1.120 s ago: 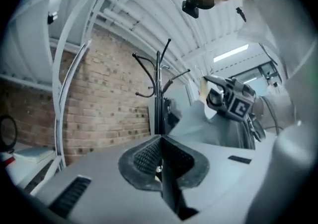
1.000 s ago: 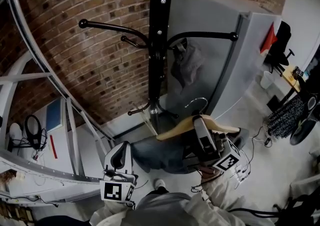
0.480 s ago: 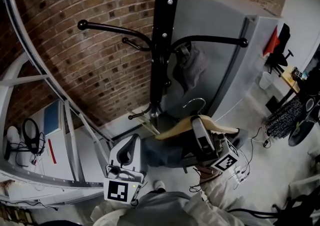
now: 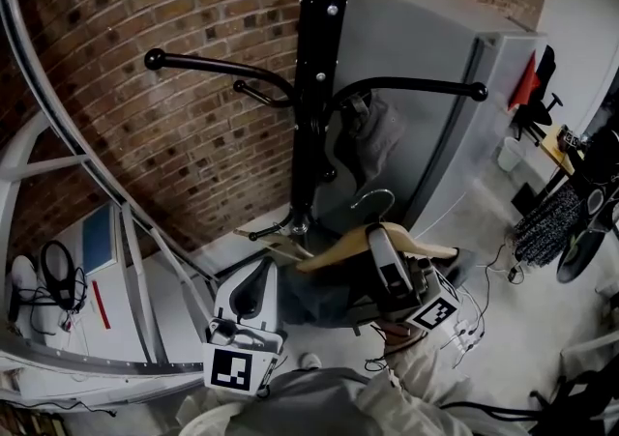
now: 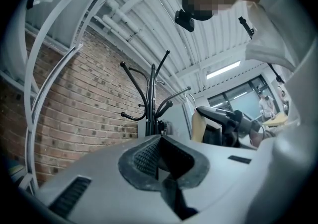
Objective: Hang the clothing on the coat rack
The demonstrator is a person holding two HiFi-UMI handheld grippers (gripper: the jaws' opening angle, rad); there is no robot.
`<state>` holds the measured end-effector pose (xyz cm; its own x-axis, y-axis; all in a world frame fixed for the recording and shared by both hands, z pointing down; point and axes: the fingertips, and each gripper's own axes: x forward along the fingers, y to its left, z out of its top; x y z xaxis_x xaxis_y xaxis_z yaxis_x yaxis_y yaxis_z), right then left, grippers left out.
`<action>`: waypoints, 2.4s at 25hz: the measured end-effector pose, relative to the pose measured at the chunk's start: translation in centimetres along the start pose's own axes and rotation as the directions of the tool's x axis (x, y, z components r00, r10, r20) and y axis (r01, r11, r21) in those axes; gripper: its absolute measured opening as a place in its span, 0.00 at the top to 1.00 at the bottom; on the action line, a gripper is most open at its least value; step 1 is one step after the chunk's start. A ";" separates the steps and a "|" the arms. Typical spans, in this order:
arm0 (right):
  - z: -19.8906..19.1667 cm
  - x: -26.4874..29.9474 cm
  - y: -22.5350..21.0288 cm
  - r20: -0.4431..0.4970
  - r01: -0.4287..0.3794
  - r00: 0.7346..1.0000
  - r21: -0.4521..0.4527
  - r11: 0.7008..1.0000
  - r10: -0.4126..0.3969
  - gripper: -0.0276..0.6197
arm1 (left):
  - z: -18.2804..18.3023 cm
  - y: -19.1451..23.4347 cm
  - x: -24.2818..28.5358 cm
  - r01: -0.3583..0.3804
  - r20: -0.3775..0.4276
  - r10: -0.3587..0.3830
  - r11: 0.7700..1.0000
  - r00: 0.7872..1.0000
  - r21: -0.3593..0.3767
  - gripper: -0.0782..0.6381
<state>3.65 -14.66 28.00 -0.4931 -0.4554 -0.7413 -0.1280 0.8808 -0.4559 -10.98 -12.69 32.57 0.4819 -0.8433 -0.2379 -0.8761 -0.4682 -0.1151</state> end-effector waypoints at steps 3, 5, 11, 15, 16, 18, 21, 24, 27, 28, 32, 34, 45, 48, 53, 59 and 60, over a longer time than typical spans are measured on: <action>-0.5 0.5 -0.3 -0.001 -0.003 1.000 -0.006 1.000 0.003 0.79 | -0.6 0.4 0.2 0.017 -0.019 -0.017 1.000 1.000 -0.003 0.88; -0.8 0.8 -0.4 0.000 -0.002 1.000 -0.013 1.000 0.002 0.79 | -1.0 0.7 0.2 0.029 -0.033 -0.029 1.000 0.999 -0.009 0.88; -1.3 1.8 -0.4 -0.004 -0.009 1.000 -0.010 1.000 0.009 0.79 | -0.2 1.3 0.9 0.028 -0.009 -0.028 1.000 1.000 -0.008 0.88; -1.1 2.6 -0.5 -0.010 -0.025 1.000 0.002 1.000 0.025 0.79 | 0.9 1.4 1.6 0.009 0.023 -0.009 1.000 1.000 -0.002 0.88; -1.0 2.9 -0.6 -0.012 -0.032 0.999 0.004 0.999 0.032 0.79 | 1.1 1.6 1.8 -0.004 0.027 0.004 1.000 1.000 0.003 0.88; -0.9 3.3 -0.8 -0.018 -0.042 0.999 0.011 0.999 0.042 0.79 | 0.9 1.7 2.1 -0.026 0.019 0.025 1.000 1.000 0.007 0.88; -1.0 4.0 -1.2 -0.033 -0.056 0.998 0.027 0.998 0.057 0.79 | 1.0 1.6 2.6 -0.044 0.013 0.044 0.999 0.999 0.012 0.88; -1.0 4.8 -1.6 -0.044 -0.072 0.996 0.038 0.997 0.073 0.79 | 1.5 1.8 3.4 -0.058 0.022 0.057 0.998 0.998 0.024 0.88; -1.2 5.2 -2.4 -0.051 -0.074 0.996 0.051 0.996 0.076 0.79 | 2.2 1.7 4.2 -0.054 0.047 0.053 0.998 0.998 0.024 0.88; -1.3 5.3 -2.7 -0.052 -0.075 0.996 0.055 0.996 0.078 0.79 | 2.1 1.8 4.4 -0.056 0.047 0.055 0.998 0.997 0.024 0.88; -1.5 5.9 -3.9 -0.058 -0.081 0.995 0.068 0.994 0.085 0.79 | 1.7 2.4 4.9 -0.076 0.038 0.075 0.997 0.996 0.019 0.88; -1.7 6.1 -4.4 -0.061 -0.080 0.995 0.074 0.994 0.085 0.79 | 1.6 2.7 5.1 -0.084 0.039 0.083 0.996 0.996 0.023 0.88; -1.8 6.7 -7.2 -0.070 -0.048 0.996 0.097 0.994 0.055 0.79 | 1.1 3.2 7.0 -0.083 0.050 0.083 0.996 0.995 0.013 0.88; -2.1 6.8 -7.6 -0.079 -0.045 0.995 0.098 0.994 0.053 0.79 | 1.1 3.1 7.2 -0.080 0.053 0.079 0.997 0.995 0.013 0.88; -2.6 6.9 -7.9 -0.085 -0.044 0.995 0.099 0.994 0.053 0.79 | 0.7 3.3 6.9 -0.086 0.036 0.085 0.996 0.996 0.023 0.88; -3.5 6.8 -8.7 -0.091 -0.023 0.995 0.114 0.993 0.033 0.79 | 0.5 3.6 6.3 -0.093 0.019 0.093 0.995 0.996 0.025 0.88; -3.6 6.8 -8.8 -0.090 -0.020 0.995 0.116 0.993 0.030 0.79 | 0.5 3.7 6.3 -0.092 0.017 0.091 0.996 0.996 0.023 0.88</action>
<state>-1.70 -25.04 28.80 -0.5722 -0.4148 -0.7074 -0.0175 0.8686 -0.4952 -11.20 -19.57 30.22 0.3995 -0.8780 -0.2637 -0.9167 -0.3826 -0.1152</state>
